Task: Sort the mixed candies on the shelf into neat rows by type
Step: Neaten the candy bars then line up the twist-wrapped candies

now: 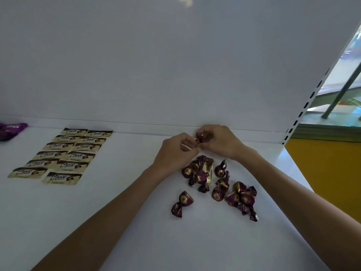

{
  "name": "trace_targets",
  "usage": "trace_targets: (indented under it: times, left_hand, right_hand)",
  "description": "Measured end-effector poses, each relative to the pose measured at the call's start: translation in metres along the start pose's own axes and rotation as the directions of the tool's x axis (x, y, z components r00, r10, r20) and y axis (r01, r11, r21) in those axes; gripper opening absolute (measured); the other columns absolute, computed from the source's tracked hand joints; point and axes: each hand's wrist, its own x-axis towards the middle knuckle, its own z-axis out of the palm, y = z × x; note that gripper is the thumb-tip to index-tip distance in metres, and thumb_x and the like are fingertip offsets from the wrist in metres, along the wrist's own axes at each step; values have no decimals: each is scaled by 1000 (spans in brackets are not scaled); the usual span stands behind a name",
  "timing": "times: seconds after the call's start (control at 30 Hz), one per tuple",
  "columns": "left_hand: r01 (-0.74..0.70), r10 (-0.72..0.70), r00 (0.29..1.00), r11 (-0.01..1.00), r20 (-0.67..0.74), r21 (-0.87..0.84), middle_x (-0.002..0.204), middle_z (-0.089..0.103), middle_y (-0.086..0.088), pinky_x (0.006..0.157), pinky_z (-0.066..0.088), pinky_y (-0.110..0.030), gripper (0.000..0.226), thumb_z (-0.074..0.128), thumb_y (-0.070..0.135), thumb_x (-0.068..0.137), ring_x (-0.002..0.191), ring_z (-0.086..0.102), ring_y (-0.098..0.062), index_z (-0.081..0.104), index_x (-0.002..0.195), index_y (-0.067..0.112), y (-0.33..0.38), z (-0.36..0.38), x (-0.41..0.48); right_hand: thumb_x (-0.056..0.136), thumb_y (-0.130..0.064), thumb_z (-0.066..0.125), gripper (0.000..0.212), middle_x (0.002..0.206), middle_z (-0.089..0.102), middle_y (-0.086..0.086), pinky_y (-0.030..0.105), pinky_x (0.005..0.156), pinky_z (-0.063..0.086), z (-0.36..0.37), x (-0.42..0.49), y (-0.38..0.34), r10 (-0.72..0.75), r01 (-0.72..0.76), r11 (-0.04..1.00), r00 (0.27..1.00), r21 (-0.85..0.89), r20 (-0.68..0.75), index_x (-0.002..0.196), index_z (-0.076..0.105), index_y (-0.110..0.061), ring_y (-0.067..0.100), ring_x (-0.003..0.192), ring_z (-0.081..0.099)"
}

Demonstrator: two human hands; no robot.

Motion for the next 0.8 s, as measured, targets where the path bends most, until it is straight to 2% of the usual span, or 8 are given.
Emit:
trace_targets:
  times: [0.1,0.17,0.27,0.37,0.47,0.6,0.7,0.8]
  left_hand:
    - [7,-7,1000,1000,4,-1,83,63,11,58,44,-4,11,65,28,83,74,58,1,64,90,19,3,-3,-1]
    - [28,-28,1000,1000,4,-5,84,62,11,61,43,-9,13,59,31,86,77,58,-3,63,90,20,4,-5,-4]
    - [26,-26,1000,1000,9,18,86,61,10,67,41,-12,16,54,31,89,80,55,-1,62,91,18,4,-9,-11]
    - [-51,51,999,994,2,100,98,59,7,79,42,-19,24,51,39,89,92,53,-5,61,96,18,1,-11,-19]
    - [-155,168,985,960,-37,231,108,54,9,84,32,-19,27,53,40,85,102,45,-5,60,102,21,2,-11,-29]
    - [-213,241,969,929,-59,303,114,53,5,85,26,-14,22,60,26,86,107,42,-7,60,106,18,7,-9,-39]
    - [-163,173,985,941,-8,298,118,56,0,87,31,-20,22,59,26,87,112,45,-13,60,107,19,13,-4,-44]
    - [-159,165,986,917,15,366,117,57,-2,91,37,-27,22,59,30,86,110,46,-16,63,105,19,18,5,-52]
  right_hand:
    - [77,-22,72,34,99,60,-2,15,75,44,-3,-6,0,13,-13,999,1000,-32,-7,108,59,-15,14,90,58]
    - [79,-29,69,27,95,60,-2,12,68,41,-11,-14,0,62,-63,998,997,-18,-34,101,59,-17,12,87,56]
    - [75,-39,71,24,92,62,-6,18,69,41,-22,-28,-3,154,-133,981,976,-138,152,88,64,-21,10,86,56]
    - [68,-33,78,25,92,61,-8,24,76,43,-22,-36,-12,196,-128,964,935,-233,294,87,64,-24,9,85,56]
    - [68,-18,78,18,79,62,-9,21,68,42,-22,-40,-19,191,-138,970,941,-200,279,76,62,-22,7,75,56]
    - [73,-1,67,21,71,65,-7,23,69,46,-22,-52,-17,163,-162,987,982,-16,95,78,60,-20,5,69,60]
    - [77,-5,65,23,80,69,-3,28,81,49,-21,-58,-15,177,-179,984,978,7,107,93,59,-20,12,82,63]
    - [76,-23,71,20,95,66,2,28,79,44,-20,-58,-16,235,-227,972,953,-67,189,93,62,-20,17,90,59]
